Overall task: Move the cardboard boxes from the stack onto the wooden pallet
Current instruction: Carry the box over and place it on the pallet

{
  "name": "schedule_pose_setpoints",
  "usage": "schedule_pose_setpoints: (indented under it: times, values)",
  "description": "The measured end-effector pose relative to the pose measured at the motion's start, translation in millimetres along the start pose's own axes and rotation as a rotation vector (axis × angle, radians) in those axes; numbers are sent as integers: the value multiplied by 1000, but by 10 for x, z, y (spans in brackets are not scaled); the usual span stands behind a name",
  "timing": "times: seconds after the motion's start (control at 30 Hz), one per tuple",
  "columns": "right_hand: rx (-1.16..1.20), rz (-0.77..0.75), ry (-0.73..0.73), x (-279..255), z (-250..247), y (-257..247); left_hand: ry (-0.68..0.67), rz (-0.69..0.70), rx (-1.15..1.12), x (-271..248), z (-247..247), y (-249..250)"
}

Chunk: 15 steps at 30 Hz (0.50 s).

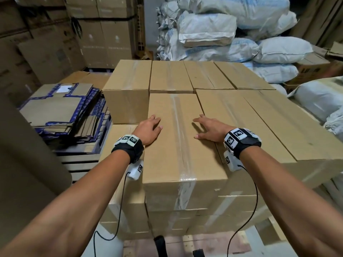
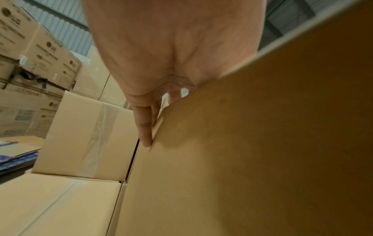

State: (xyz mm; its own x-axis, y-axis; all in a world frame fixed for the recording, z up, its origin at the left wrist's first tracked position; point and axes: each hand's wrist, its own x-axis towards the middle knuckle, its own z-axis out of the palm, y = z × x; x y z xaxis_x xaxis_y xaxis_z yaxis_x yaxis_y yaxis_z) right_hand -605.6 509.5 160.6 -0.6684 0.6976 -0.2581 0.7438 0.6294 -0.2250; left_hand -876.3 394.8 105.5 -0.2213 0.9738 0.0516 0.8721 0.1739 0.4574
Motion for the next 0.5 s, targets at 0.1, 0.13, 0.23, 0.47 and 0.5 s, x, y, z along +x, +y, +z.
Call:
schedule_pose_setpoints:
  times: [0.1, 0.13, 0.23, 0.47, 0.5]
  values:
    - [-1, -20, 6, -140, 87, -7, -13, 12, 44, -215, 19, 73]
    - [-5, -22, 3, -199, 123, -8, -21, 15, 49, -303, 26, 91]
    - [-2, -26, 6, -419, 250, 2, -46, 25, 65, -601, 46, 141]
    - [-29, -8, 37, -1151, 558, -55, -74, 64, 99, -1299, 94, 352]
    - [-43, -10, 37, -1263, 592, -73, -91, 61, 97, -1408, 110, 383]
